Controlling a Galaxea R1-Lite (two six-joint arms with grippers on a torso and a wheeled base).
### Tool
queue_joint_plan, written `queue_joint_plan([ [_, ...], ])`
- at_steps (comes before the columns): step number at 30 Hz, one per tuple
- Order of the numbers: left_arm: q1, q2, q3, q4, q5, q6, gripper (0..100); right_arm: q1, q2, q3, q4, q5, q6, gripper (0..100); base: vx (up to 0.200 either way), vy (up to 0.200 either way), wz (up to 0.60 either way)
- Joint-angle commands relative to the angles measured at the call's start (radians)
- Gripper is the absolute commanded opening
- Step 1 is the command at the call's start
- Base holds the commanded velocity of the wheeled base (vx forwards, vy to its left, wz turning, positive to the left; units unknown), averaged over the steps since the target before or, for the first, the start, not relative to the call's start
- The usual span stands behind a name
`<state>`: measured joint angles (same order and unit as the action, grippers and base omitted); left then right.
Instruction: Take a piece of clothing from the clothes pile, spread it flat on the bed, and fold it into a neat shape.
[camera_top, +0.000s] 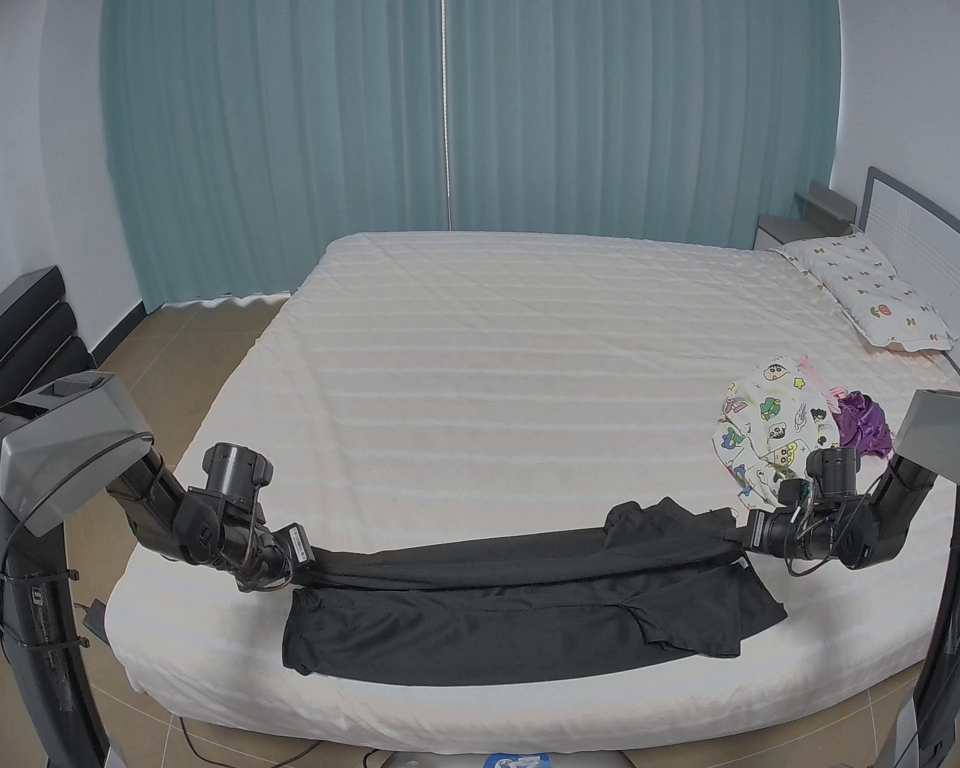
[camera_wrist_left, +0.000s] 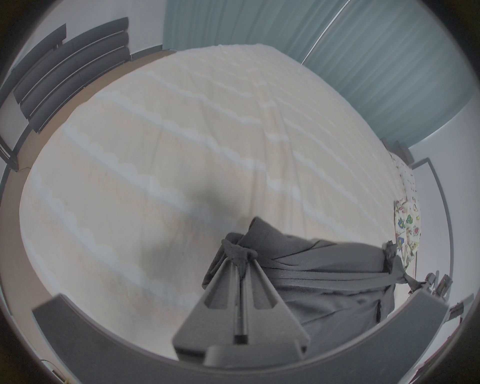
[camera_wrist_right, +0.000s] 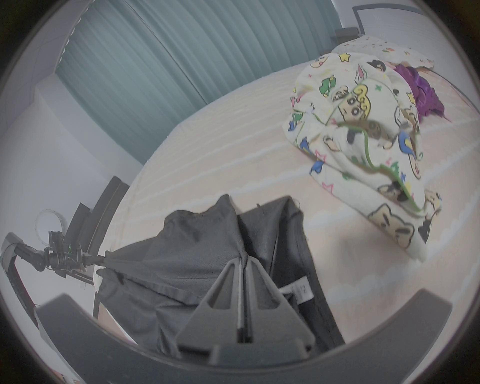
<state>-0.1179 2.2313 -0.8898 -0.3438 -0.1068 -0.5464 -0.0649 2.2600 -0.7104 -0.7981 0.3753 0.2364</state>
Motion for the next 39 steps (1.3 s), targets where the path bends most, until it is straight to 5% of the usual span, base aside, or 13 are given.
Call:
queue_joint_plan([
  [1,-0.017,0.01,0.061,-0.038,0.001,0.003,0,0.005,0.046,0.026,-0.003,0.002,-0.019,0,0.0,0.0,0.0],
  [5,-0.02,0.027,0.081,-0.064,0.002,0.006,0,0.005,0.061,0.031,-0.001,0.005,-0.025,0,0.0,0.0,0.0],
  [6,-0.022,0.028,0.088,-0.064,0.001,0.006,0,0.005,0.061,0.034,-0.003,0.005,-0.025,100,0.0,0.0,0.0],
  [15,-0.029,0.028,0.095,-0.067,0.004,0.003,0,-0.004,0.001,0.026,-0.02,0.048,0.0,100,0.0,0.0,0.0],
  [16,-0.029,0.027,0.098,-0.067,0.004,0.003,0,-0.003,-0.034,0.023,-0.024,0.074,0.054,100,0.0,0.0,0.0],
  [17,-0.029,0.025,0.1,-0.067,0.004,0.003,100,0.0,-0.046,0.022,-0.024,0.083,0.08,100,0.0,0.0,0.0],
  [22,-0.028,0.018,0.106,-0.069,-0.005,-0.014,100,0.043,-0.062,-0.026,-0.029,0.105,0.179,100,0.0,0.0,0.0],
  [29,-0.003,-0.016,0.127,-0.093,-0.059,-0.104,100,0.063,0.049,-0.08,-0.029,0.093,0.187,100,0.0,0.0,0.0],
  [39,0.063,-0.039,0.144,-0.093,-0.068,-0.109,100,0.065,0.124,-0.144,-0.02,0.091,0.176,100,0.0,0.0,0.0],
])
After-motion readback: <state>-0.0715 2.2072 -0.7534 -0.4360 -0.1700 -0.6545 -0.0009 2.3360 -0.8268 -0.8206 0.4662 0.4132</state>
